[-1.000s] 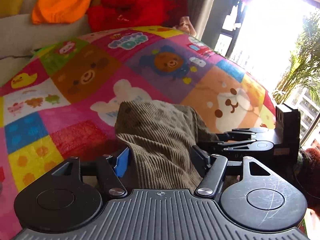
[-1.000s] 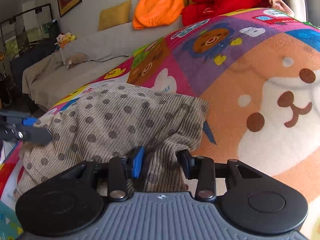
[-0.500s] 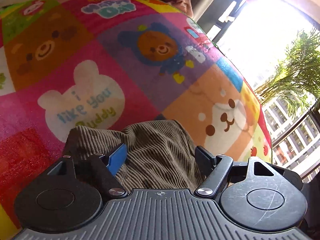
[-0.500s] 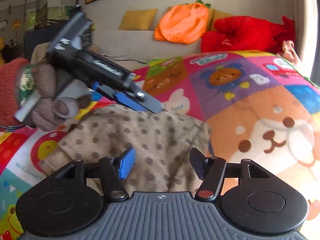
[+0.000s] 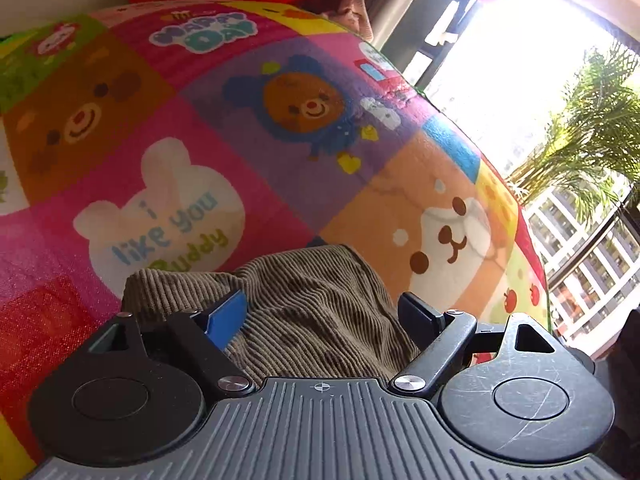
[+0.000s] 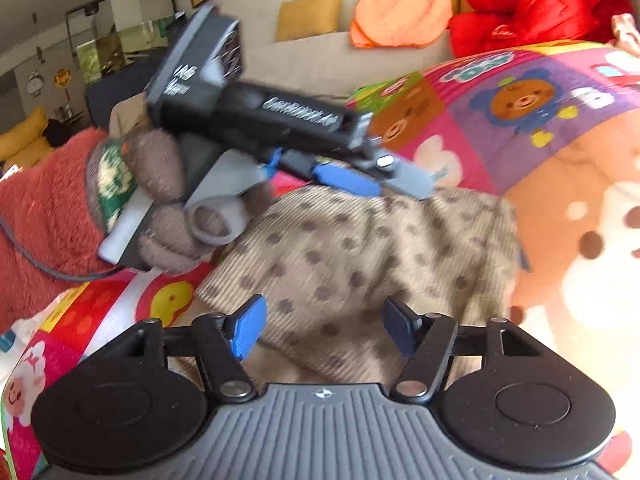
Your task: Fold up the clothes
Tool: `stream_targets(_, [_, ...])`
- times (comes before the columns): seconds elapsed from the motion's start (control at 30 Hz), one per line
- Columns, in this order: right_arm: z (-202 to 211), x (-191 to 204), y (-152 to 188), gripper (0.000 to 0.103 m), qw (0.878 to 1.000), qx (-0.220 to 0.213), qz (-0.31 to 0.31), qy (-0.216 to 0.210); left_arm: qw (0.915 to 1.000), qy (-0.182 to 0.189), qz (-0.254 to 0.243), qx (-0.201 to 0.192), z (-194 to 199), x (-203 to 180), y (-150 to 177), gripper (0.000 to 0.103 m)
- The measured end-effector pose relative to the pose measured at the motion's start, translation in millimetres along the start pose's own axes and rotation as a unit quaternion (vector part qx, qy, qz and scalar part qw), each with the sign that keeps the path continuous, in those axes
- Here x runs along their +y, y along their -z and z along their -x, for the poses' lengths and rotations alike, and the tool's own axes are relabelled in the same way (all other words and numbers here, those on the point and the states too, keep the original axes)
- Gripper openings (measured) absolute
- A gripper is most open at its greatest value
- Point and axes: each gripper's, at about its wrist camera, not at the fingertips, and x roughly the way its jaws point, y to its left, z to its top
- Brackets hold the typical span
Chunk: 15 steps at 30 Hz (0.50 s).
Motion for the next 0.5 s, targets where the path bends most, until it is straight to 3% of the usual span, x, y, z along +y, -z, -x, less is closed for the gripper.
stream_targets(0.13, [20.2, -32.8, -11.3, 0.071, 0.996, -0.040, -0.025, 0.071, 0.9986, 0.011, -0.004, -0.052, 42.5, -7.6, 14.7, 0.091])
stream_targets(0.3, [-1.2, -64.0, -36.2, 0.071, 0.992, -0.065, -0.088, 0.070, 0.9988, 0.010, -0.033, -0.034, 46.8, -17.0, 42.7, 0.093])
stream_targets(0.5, [-76.2, -70.8, -33.1, 0.070, 0.984, -0.004, -0.006, 0.175, 0.9982, 0.009, -0.053, -0.027, 38.2, -19.5, 41.5, 0.095])
